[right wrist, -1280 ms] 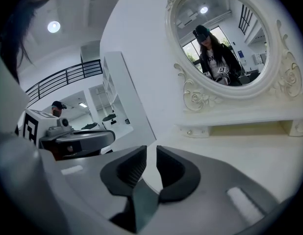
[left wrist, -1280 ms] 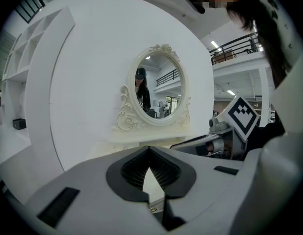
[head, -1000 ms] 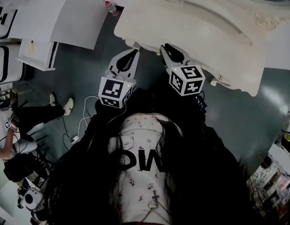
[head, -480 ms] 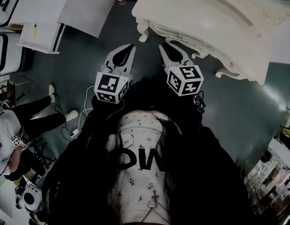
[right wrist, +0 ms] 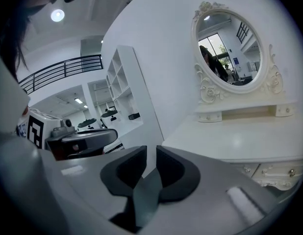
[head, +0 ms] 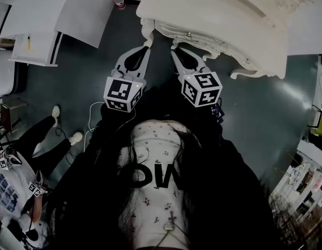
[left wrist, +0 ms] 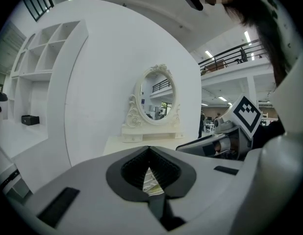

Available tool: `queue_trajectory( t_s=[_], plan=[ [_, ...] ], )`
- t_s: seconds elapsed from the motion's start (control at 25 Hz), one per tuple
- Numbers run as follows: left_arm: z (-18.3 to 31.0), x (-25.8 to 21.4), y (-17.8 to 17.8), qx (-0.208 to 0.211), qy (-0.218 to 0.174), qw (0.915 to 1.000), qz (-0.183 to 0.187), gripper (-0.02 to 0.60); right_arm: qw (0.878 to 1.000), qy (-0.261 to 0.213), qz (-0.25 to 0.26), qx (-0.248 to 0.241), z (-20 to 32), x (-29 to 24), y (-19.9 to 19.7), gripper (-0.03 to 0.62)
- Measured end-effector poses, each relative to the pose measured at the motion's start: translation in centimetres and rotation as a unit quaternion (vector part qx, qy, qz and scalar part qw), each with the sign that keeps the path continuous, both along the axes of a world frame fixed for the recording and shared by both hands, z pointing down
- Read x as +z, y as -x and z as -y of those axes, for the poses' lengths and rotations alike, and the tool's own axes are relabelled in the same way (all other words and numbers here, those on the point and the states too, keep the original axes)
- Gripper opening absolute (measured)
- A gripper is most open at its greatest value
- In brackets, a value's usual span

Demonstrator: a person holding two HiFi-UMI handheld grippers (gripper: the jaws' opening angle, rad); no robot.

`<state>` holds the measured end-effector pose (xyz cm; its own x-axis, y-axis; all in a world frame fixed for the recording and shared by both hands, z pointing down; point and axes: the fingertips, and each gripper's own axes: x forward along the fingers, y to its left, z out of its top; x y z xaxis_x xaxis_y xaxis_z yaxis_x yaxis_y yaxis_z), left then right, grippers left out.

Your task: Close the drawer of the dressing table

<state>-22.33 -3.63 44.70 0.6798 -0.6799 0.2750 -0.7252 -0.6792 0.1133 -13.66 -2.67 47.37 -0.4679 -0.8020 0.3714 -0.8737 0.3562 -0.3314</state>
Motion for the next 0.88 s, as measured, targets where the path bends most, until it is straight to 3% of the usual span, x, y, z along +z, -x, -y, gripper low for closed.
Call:
queue_trajectory(
  t_s=[0.36,0.88],
  plan=[
    [-1.4,-0.3,-0.2,0.003,-0.006,0.9999,-0.008,0.000,0.999,-0.012,-0.033,-0.015,-1.7,-0.2,0.4,0.071],
    [-2.3,0.1,-1.4,0.022,-0.004,0.9997,-0.004,-0.001,0.999,-0.013,-0.041,0.001,-2.8,0.0,-0.9,0.069]
  ],
)
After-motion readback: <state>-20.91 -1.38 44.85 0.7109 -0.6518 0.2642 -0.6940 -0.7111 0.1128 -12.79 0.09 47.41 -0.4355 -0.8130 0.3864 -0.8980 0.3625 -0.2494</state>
